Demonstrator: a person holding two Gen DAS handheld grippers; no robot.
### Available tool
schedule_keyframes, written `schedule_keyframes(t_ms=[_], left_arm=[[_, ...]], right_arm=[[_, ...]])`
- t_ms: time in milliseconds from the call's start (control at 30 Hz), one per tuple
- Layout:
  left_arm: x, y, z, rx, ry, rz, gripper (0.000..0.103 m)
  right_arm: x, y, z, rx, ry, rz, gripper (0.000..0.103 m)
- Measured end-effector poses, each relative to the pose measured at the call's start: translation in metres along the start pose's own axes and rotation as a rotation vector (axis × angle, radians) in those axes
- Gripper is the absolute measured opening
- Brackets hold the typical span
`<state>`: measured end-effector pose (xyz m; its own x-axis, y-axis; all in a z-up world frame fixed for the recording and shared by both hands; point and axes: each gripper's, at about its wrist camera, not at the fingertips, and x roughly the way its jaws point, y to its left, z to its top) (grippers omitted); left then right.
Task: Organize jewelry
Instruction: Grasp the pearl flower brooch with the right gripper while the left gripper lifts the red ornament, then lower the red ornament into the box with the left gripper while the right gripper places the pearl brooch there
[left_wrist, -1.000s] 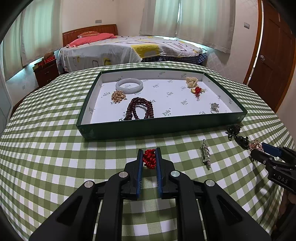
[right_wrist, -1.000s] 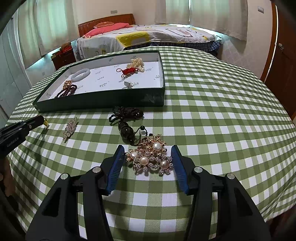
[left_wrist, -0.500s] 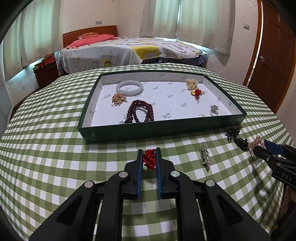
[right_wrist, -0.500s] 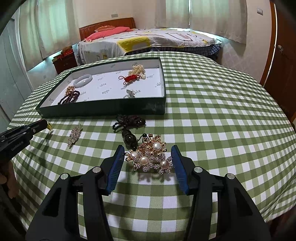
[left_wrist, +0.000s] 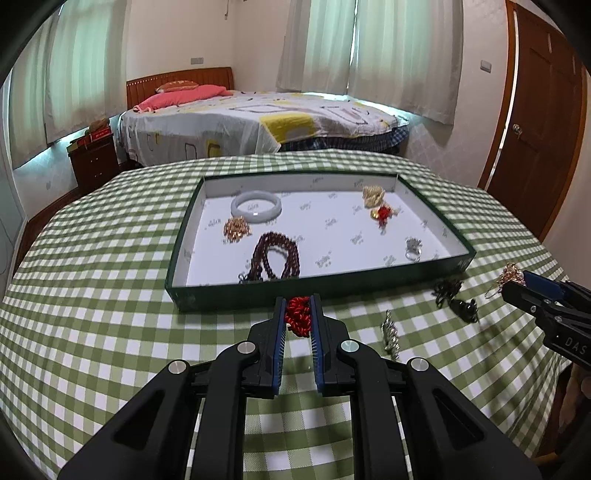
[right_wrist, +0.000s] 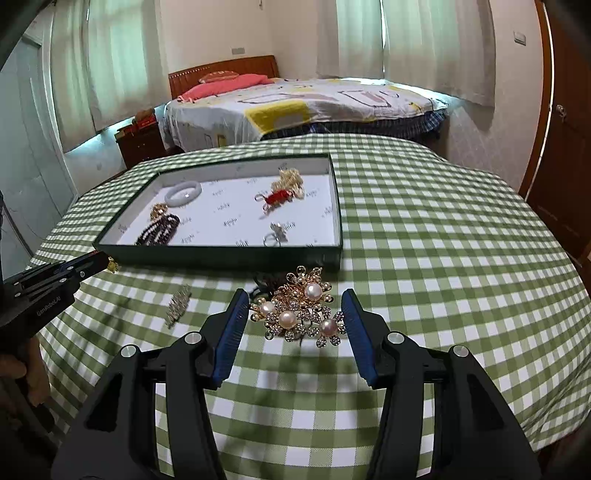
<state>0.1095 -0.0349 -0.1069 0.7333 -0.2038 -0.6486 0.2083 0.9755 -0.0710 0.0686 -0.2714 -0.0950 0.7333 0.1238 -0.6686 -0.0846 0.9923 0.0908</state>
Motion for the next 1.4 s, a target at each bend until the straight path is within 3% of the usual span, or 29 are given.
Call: schedule_keyframes(t_ms=[567, 1167, 1400], left_arm=[[-0.008, -0.001, 0.055, -0.006, -0.117, -0.033, 0.013], [0.027, -0.013, 0.125, 0.009, -0.217, -0.049, 0.013], [0.068, -0.019, 0.125, 0.011, -0.157, -0.045, 0.013]], right_arm=[[-0.003, 0.024, 0.055, -0.036, -0.116, 0.070, 0.051], [0.043, 0.022, 0.123, -0.055, -0.192, 0.083, 0.051], [0.086, 0.005, 0.119, -0.017, -0.125, 0.079, 0.051]])
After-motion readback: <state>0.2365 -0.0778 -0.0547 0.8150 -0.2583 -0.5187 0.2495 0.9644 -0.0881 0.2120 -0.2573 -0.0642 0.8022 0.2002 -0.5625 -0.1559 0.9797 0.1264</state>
